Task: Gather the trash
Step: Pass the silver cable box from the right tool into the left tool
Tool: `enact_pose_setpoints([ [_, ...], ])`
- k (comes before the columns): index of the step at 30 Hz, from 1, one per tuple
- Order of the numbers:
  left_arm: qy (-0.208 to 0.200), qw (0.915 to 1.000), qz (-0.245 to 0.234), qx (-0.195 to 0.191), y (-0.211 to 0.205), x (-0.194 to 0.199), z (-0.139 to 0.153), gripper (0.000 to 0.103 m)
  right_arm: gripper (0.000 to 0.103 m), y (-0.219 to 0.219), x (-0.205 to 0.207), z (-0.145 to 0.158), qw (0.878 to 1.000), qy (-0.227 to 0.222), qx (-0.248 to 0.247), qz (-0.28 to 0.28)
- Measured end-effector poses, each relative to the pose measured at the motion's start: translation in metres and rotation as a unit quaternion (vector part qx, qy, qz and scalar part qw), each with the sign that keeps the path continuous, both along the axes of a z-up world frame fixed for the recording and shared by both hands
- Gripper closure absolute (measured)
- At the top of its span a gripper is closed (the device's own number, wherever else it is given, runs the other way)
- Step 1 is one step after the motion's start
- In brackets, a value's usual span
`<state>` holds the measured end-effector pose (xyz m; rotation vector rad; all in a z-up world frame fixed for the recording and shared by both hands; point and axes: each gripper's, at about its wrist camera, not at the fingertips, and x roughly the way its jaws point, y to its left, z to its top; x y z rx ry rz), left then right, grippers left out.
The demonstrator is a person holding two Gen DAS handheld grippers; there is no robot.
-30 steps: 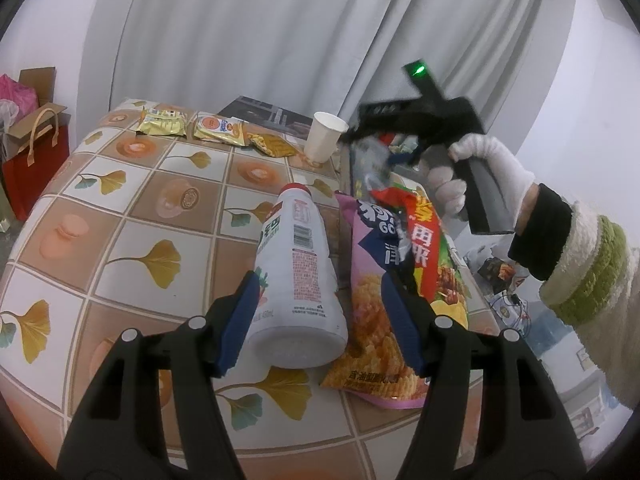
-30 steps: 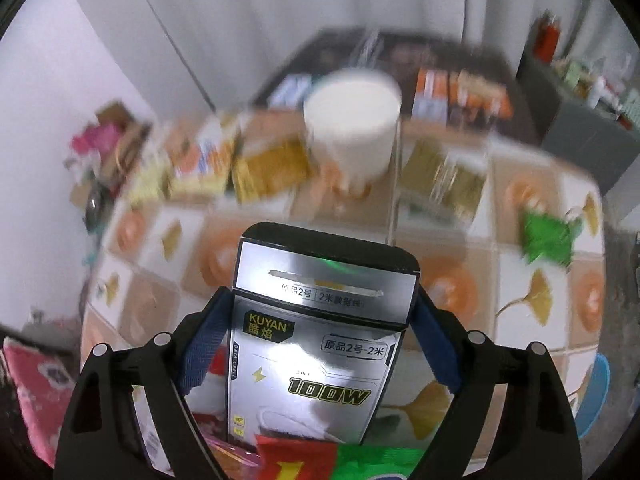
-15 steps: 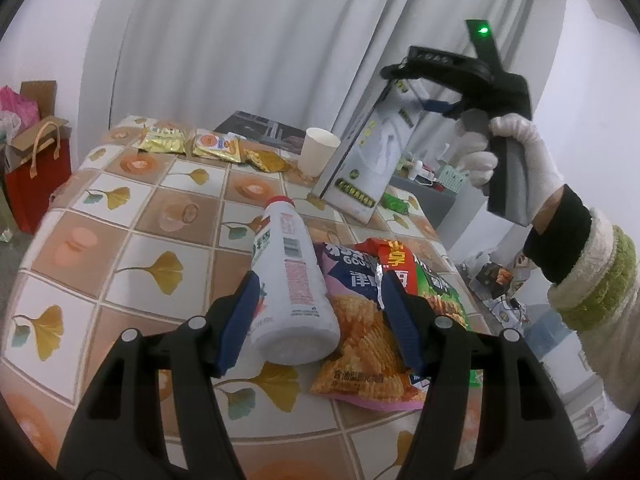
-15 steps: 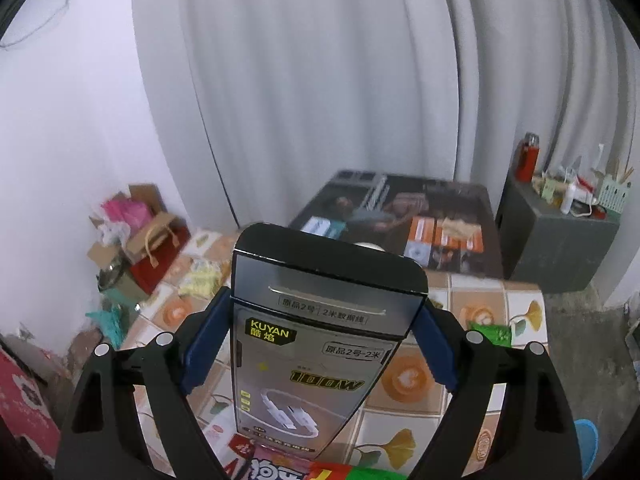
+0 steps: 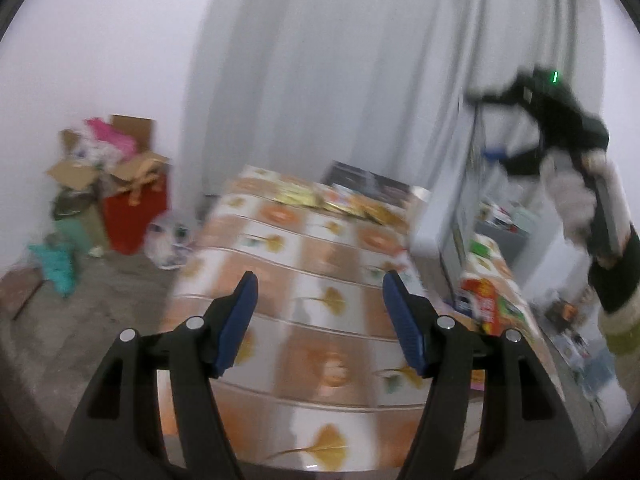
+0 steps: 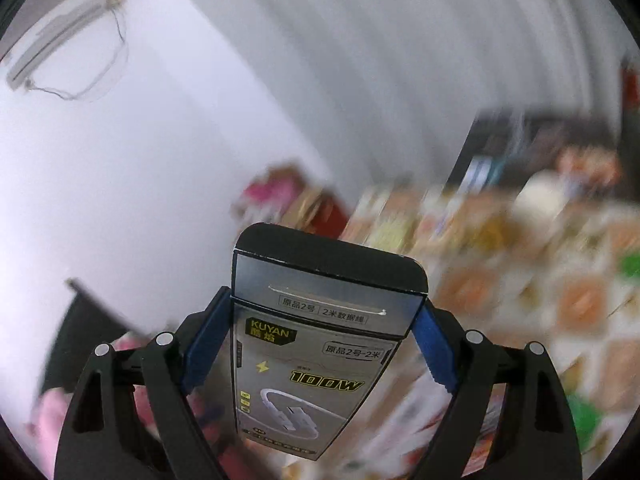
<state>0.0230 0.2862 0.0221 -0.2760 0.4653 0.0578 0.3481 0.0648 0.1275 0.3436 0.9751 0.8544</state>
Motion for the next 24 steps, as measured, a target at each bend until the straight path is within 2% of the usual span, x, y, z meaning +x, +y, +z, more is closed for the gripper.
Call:
enact_pose_setpoints([
  [2,0.000,0.9997,0.024,-0.001,0.014,-0.006,0.002,0.042,0.020,0.032,0.004,-0.037,0.997,0.060,-0.032,0.022],
  [3,0.001,0.9994,0.033,-0.003,0.020,-0.009,0.002,0.042,0.020,0.051,0.006,-0.061,0.993,0.092,-0.062,0.036],
  [7,0.012,0.9993,0.035,-0.009,0.027,-0.008,-0.003,0.042,0.020,0.095,0.011,-0.126,0.977,0.162,-0.129,0.050],
  [10,0.025,0.9993,0.020,-0.021,0.024,-0.001,-0.011,0.038,0.020,0.123,0.005,-0.151,0.967,0.179,-0.166,0.069],
  [12,0.037,0.9986,-0.001,-0.037,0.017,0.009,-0.018,0.037,0.020,0.128,0.005,-0.154,0.964,0.173,-0.188,0.076],
  [14,0.047,0.9978,-0.024,-0.041,0.006,0.019,-0.025,0.034,0.020,0.121,0.006,-0.150,0.967,0.163,-0.185,0.070],
  [19,0.064,0.9942,-0.076,-0.041,-0.024,0.040,-0.035,0.031,0.018,0.088,0.013,-0.114,0.978,0.106,-0.173,0.054],
  [21,0.067,0.9930,-0.089,-0.040,-0.035,0.045,-0.037,0.030,0.016,0.078,0.016,-0.107,0.980,0.107,-0.155,0.058],
  [24,0.070,0.9918,-0.099,-0.039,-0.046,0.051,-0.038,0.030,0.015,0.076,0.020,-0.112,0.980,0.129,-0.137,0.062],
])
